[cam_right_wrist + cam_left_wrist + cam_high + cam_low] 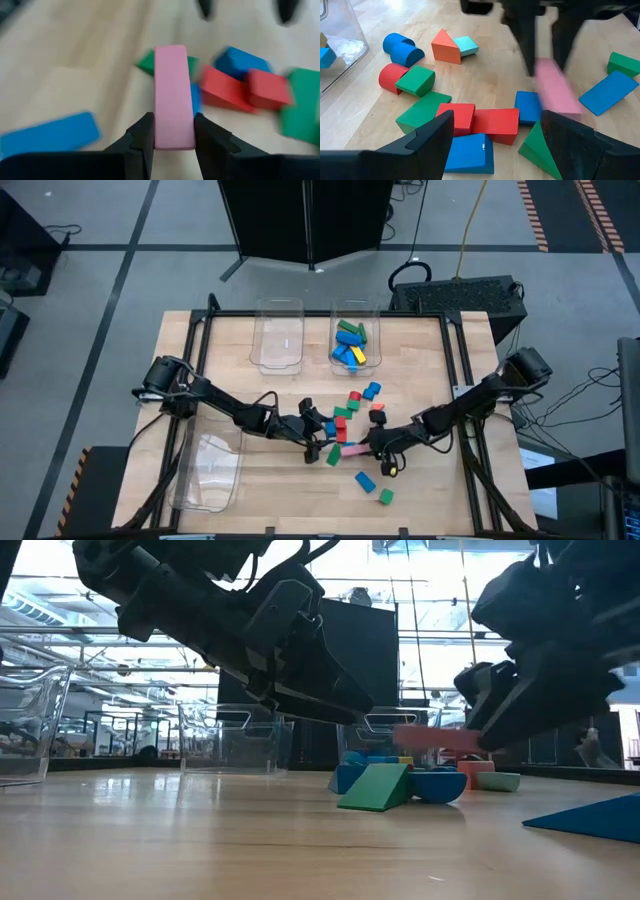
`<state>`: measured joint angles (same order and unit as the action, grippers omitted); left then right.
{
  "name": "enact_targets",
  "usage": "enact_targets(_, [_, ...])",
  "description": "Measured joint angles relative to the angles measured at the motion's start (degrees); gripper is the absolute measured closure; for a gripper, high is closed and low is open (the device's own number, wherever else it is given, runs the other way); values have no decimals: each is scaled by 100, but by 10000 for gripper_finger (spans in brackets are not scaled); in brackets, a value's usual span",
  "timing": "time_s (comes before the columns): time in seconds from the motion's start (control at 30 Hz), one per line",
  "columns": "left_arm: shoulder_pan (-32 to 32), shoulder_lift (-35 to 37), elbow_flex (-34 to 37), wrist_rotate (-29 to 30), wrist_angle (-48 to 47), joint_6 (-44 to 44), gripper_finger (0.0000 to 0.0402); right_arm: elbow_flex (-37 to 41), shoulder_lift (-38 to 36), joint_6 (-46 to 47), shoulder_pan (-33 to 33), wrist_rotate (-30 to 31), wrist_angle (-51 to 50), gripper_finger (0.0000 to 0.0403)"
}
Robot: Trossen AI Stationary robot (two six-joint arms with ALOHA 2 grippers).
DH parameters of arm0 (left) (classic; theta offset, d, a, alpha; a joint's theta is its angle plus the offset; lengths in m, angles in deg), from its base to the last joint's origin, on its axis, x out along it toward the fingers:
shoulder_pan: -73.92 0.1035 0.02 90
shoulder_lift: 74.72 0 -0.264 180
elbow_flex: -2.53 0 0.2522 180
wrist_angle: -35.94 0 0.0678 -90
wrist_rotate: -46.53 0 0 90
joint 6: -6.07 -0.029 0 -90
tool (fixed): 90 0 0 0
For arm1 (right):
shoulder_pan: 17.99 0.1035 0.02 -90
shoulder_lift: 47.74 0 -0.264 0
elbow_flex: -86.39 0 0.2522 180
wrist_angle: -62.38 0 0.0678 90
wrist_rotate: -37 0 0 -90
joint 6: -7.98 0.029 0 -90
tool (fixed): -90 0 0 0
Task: Sort blocks by size
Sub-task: Put the pink rectangular block into the top right transparent bin
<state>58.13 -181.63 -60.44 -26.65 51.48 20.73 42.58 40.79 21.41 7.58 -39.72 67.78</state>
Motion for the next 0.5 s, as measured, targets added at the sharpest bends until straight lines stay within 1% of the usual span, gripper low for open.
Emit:
enact_targets(0.1, [0,0,0,0,0,1,104,0,-100,-65,-50,320,-285,302])
enact_targets(0.5, [0,0,0,0,0,0,104,0,-199,-114,-575,343,-331,301])
